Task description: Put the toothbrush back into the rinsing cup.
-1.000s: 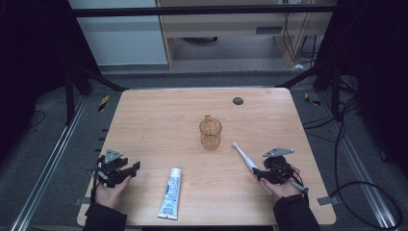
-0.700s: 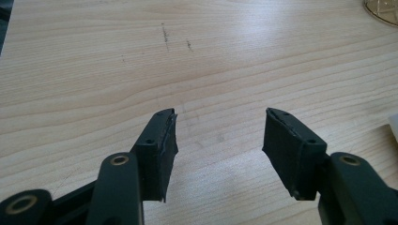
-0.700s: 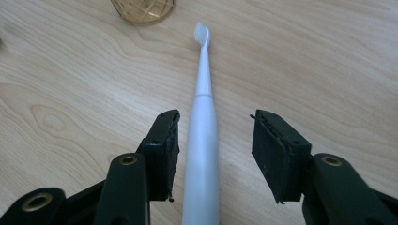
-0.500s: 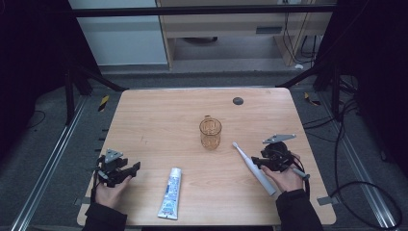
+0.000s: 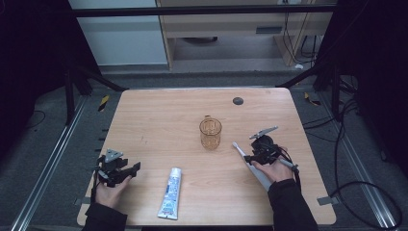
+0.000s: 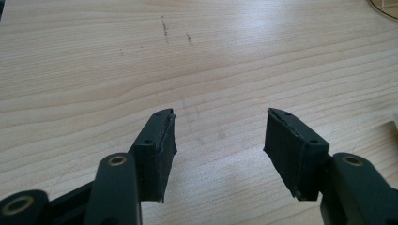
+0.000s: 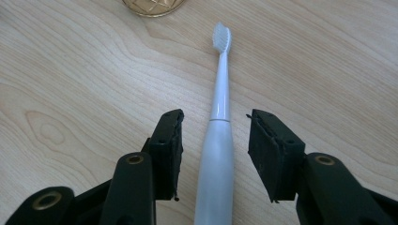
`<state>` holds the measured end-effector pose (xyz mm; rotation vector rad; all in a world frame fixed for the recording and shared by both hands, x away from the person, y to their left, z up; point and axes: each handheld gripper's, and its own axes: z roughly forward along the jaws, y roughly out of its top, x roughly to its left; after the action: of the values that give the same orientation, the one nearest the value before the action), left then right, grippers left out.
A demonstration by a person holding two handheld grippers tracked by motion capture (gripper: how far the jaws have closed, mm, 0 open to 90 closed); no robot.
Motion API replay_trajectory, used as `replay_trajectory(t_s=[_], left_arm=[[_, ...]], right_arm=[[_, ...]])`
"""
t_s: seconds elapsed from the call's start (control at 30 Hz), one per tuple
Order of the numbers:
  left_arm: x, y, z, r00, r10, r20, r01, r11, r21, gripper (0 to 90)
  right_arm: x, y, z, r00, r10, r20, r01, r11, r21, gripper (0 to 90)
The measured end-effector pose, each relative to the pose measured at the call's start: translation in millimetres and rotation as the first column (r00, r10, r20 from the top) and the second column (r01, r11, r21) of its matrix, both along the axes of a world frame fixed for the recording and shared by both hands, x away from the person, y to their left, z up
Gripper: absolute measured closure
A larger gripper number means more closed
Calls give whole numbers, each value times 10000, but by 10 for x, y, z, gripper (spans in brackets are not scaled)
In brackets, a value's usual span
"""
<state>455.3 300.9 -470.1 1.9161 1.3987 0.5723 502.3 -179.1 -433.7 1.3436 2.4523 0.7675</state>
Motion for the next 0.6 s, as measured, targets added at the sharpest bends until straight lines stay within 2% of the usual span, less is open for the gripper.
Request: replay_trajectory(t_s=[0.23, 0.6], left_arm=[[-1, 0, -1, 10000, -40, -34, 40, 10000, 30, 422], [3, -3, -7, 10000, -50, -67, 50, 10000, 51, 422]], right_arm=[[63, 19, -93, 9991, 90, -419, -107, 9991, -417, 554], [102, 20, -214, 9959, 26, -909, -82, 9981, -611, 561]])
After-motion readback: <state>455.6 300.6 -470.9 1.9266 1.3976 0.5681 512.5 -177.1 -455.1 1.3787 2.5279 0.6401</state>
